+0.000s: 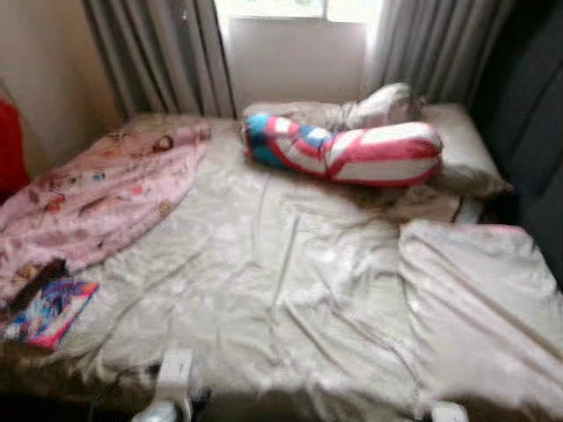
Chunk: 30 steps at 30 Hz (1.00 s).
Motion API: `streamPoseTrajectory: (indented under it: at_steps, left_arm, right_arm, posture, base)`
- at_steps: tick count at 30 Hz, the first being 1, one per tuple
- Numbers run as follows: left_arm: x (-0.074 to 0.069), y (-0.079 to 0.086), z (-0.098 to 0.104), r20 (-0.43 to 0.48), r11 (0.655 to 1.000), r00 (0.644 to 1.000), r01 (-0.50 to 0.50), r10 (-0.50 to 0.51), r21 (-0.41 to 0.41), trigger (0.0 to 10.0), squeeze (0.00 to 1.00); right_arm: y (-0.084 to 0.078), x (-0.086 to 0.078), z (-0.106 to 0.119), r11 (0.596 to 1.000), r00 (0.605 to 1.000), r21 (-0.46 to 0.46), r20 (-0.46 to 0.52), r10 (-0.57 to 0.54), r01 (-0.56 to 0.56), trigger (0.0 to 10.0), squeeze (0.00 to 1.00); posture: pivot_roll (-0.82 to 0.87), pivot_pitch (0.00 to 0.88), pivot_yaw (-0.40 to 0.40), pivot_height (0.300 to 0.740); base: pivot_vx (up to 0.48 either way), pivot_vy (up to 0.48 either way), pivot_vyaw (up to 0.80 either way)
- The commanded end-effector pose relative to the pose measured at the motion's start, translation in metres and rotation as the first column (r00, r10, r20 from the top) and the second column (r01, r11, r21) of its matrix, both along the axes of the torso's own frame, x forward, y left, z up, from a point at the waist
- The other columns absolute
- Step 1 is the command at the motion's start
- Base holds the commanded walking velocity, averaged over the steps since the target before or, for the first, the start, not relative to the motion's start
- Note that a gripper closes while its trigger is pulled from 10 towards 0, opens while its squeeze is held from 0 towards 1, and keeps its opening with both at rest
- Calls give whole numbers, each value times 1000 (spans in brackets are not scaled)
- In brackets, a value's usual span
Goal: Clean up the room
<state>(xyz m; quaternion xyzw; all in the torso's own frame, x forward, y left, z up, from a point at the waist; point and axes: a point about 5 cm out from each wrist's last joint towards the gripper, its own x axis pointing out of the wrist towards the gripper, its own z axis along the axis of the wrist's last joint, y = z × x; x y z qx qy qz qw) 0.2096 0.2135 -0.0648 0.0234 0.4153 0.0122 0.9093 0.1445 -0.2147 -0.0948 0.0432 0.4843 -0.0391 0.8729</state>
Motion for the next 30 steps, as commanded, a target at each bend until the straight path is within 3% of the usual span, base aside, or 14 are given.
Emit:
streamPoseTrajectory:
  at_steps: [1,30]
  left_arm:
    - [5,-6,2,5,1000,1000,17,-17,-7,10000,0]
    - [5,-7,2,7,1000,1000,16,-16,-12,10000,0]
  right_arm:
    - [-9,-5,0,1000,1000,-24,-10,-4,4,10000,0]
    - [-6,-2,1,1000,1000,-24,-2,-5,4,10000,0]
  posture:
    - [-43,0,-6,740]
    - [-38,0,-8,740]
  base:
    - [0,480,0]
    - [0,480,0]
